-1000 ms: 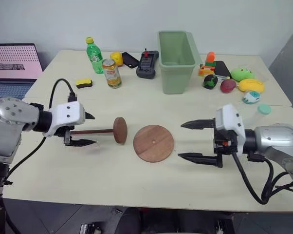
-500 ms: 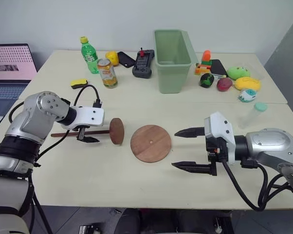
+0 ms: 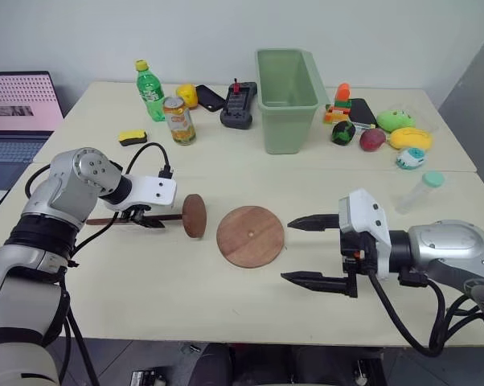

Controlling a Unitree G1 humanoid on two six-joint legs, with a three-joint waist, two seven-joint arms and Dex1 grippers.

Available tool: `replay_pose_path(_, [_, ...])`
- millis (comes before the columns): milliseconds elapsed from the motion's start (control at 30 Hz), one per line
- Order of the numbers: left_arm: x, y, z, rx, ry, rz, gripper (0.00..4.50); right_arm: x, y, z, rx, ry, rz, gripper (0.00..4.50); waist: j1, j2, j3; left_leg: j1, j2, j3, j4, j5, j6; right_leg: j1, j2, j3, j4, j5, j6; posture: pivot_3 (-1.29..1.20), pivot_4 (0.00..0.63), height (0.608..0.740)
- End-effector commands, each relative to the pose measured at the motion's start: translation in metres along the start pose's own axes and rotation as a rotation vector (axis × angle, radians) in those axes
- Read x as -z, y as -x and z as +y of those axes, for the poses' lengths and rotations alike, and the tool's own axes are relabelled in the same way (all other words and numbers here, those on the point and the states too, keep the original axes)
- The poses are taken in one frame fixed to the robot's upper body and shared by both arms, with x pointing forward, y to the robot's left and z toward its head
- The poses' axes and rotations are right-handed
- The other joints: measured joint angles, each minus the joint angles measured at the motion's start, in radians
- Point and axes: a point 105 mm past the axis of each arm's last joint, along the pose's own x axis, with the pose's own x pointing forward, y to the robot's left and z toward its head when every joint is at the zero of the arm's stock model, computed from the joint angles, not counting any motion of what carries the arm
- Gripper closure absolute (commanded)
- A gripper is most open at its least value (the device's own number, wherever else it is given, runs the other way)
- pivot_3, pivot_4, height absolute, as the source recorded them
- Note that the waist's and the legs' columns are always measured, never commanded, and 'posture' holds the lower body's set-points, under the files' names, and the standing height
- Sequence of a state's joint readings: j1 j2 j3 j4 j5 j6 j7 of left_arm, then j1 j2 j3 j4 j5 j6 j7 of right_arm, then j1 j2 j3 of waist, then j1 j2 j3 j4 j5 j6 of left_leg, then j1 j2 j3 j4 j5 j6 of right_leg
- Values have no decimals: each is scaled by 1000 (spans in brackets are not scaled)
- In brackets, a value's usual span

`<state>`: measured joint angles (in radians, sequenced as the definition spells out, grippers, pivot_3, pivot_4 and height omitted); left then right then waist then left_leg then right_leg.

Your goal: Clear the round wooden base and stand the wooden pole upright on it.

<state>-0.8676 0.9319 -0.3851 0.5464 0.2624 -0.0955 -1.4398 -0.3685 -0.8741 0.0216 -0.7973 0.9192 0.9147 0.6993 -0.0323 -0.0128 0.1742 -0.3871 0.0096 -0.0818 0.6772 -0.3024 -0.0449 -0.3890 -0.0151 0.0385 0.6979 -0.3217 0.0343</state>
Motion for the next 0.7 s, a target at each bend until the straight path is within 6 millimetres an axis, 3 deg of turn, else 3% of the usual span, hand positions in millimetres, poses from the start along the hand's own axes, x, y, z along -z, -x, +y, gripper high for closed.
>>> replay_pose_path(33, [-1, 2, 3, -31, -3, -9, 3005, -5, 2, 1, 4, 46, -7, 0, 0, 0, 0, 0, 0, 0, 0, 0, 0, 0, 0, 0, 0, 0, 0, 0, 150, 740])
replay_pose_path(167, [0, 3, 2, -33, 8, -15, 3972, -3, 2, -1, 6, 51, 1, 0, 0, 0, 0, 0, 0, 0, 0, 0, 0, 0, 0, 0, 0, 0, 0, 0, 150, 740])
replay_pose_path(233, [-2, 4, 5, -51, 23, -37, 4252, -3, 3, -2, 8, 53, 3, 0, 0, 0, 0, 0, 0, 0, 0, 0, 0, 0, 0, 0, 0, 0, 0, 0, 150, 740])
replay_pose_path(433, [-31, 48, 27, -191, 215, -364, 4251, -2, 9, -2, 21, 53, 15, 0, 0, 0, 0, -1, 0, -1, 1, 0, 0, 0, 0, -1, 0, 0, 0, 0, 150, 740])
replay_pose_path(567, [-96, 96, 44, -276, 314, -878, 4251, 1, 19, -2, 61, 26, 25, 0, 4, -1, 0, -4, 0, -3, 3, 0, 0, 0, -1, -2, 0, 0, 0, 0, 150, 740])
replay_pose_path(700, [-139, 111, 43, -294, 361, -1151, 4251, 7, 29, -4, 141, 18, 36, 0, 8, -2, 0, -7, -3, -8, 6, 0, 0, 0, -4, -3, -1, 0, 1, 0, 150, 740])
